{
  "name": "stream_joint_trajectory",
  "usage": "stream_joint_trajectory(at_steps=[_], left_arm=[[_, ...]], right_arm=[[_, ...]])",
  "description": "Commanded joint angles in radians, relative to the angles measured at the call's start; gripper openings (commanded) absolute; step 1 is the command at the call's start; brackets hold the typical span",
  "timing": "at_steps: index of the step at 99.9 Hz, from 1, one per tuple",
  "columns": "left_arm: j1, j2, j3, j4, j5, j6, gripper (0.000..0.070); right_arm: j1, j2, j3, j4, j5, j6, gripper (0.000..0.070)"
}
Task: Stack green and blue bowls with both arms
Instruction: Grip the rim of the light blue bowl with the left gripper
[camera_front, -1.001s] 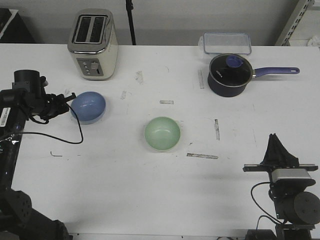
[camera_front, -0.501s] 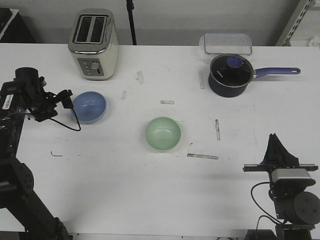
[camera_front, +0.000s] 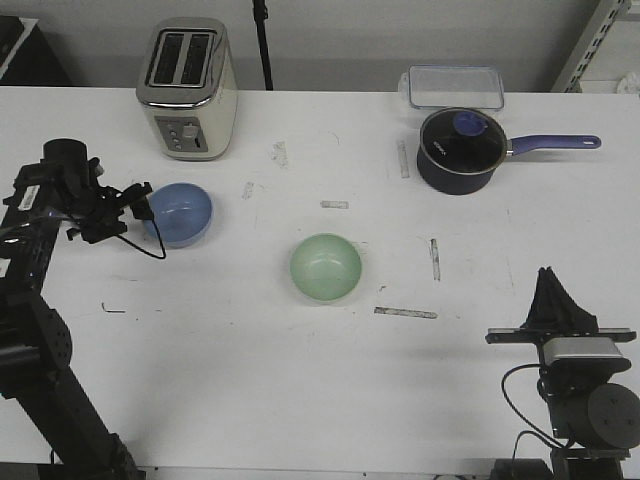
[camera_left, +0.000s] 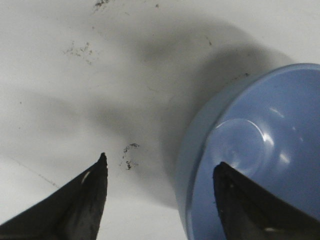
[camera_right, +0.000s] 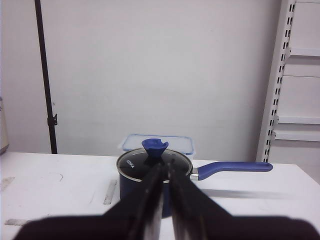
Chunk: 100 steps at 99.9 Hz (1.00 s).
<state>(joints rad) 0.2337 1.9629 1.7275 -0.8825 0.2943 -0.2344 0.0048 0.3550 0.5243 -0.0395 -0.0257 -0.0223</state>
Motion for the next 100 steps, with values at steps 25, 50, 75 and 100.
stream_joint_trajectory(at_steps=[25, 50, 75, 100], left_arm=[[-0.035, 0.068, 0.023, 0.009, 0.029, 0.013, 0.0303], [-0.042, 0.068, 0.023, 0.016, 0.028, 0.013, 0.0078], [-0.044, 0.068, 0.023, 0.013, 0.028, 0.025, 0.0], [-0.044, 0.057, 0.024, -0.015, 0.066, 0.024, 0.0]], right_arm=[[0.001, -0.001, 0.005, 0.014, 0.0, -0.001, 0.001], [0.001, -0.001, 0.005, 0.014, 0.0, -0.001, 0.001], [0.001, -0.001, 0.005, 0.014, 0.0, -0.001, 0.001], [0.001, -0.001, 0.005, 0.014, 0.0, -0.001, 0.001]])
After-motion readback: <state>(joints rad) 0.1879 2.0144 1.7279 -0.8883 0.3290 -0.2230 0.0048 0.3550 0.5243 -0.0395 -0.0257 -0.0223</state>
